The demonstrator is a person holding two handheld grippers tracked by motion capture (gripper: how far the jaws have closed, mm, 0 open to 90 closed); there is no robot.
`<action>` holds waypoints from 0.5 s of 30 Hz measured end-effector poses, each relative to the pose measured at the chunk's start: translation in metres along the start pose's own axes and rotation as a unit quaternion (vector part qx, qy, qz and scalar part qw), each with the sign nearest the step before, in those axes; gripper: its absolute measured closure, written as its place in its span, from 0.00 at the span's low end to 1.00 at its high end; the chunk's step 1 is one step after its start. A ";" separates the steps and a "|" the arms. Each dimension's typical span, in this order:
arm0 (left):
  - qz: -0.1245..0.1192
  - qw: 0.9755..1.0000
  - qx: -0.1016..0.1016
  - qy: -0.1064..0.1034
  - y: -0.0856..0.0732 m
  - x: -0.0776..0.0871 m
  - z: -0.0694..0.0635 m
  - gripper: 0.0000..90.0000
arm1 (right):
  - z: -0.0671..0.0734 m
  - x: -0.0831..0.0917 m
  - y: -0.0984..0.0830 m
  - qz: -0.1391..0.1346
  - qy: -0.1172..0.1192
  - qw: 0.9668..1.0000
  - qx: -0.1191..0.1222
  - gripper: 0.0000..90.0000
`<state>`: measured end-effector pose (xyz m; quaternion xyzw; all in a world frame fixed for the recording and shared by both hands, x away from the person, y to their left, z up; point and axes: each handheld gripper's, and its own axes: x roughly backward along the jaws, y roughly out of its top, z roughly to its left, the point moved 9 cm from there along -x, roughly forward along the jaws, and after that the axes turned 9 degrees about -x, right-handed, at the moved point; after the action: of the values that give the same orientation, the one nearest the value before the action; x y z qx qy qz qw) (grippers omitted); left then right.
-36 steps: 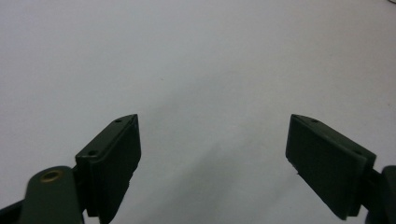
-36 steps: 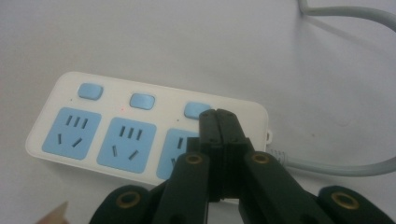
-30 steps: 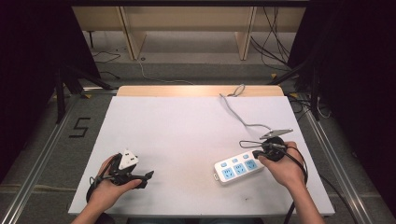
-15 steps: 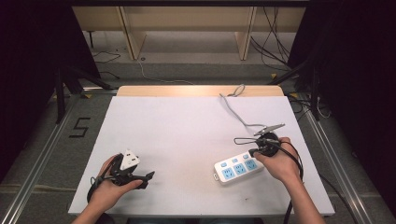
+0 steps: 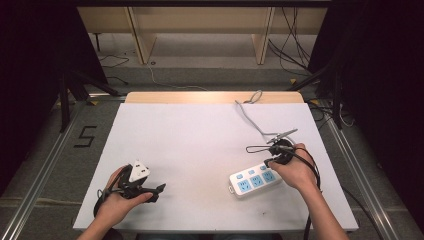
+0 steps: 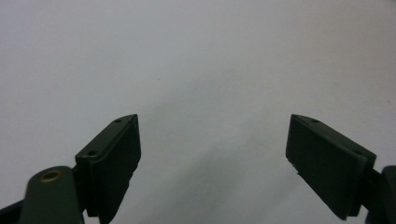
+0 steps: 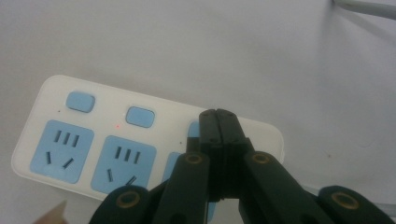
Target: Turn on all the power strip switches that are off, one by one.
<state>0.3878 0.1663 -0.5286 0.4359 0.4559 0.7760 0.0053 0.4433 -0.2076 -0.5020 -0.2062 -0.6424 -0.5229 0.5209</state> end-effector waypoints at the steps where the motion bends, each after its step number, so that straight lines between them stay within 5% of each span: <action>1: 0.001 1.000 0.000 0.000 0.000 0.000 0.000 0.20 | 0.000 0.000 0.001 0.002 -0.001 1.000 0.001 1.00; 15: 0.001 1.000 -0.002 -0.001 0.000 -0.001 0.000 0.20 | 0.004 -0.009 0.005 0.027 -0.009 1.000 0.011 1.00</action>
<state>0.3882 0.1659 -0.5288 0.4369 0.4536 0.7768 0.0058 0.4493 -0.2000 -0.5068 -0.2226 -0.6468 -0.4999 0.5313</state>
